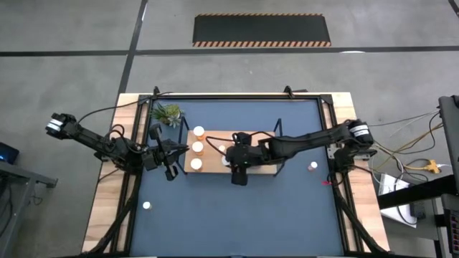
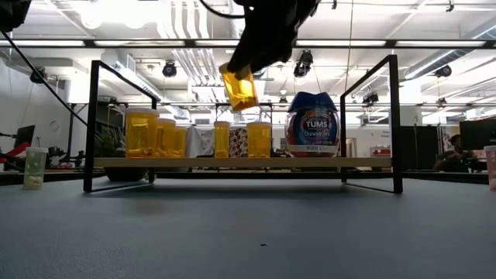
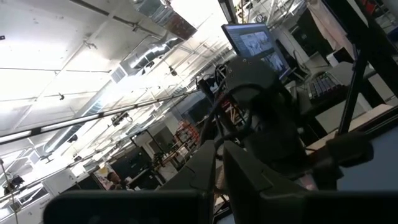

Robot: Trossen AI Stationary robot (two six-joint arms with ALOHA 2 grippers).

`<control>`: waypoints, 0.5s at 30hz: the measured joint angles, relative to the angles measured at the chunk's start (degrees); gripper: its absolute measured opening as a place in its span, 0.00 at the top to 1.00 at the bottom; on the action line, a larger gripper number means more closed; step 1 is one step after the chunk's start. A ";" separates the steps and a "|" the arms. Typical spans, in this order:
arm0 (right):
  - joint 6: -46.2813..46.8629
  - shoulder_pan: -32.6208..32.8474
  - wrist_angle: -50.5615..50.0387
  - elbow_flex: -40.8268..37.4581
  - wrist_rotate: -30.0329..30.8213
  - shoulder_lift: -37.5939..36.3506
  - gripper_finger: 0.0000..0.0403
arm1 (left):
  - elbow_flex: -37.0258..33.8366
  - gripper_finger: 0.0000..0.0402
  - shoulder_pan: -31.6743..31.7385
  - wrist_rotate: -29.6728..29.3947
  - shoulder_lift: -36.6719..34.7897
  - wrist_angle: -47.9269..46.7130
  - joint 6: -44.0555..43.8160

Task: Pick and place medicine bottles onto shelf by color
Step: Put the big orange pill bottle on to the shelf aligned with the other big orange pill bottle

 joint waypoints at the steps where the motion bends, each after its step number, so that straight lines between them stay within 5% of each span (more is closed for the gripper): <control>1: 0.01 -0.07 -0.47 0.35 -0.18 0.28 0.52 | 0.00 0.96 0.00 0.00 0.00 0.00 0.00; 15: 1.51 -0.17 -0.59 0.11 0.03 4.66 0.51 | -0.02 0.96 -0.01 -0.02 -0.09 0.05 0.35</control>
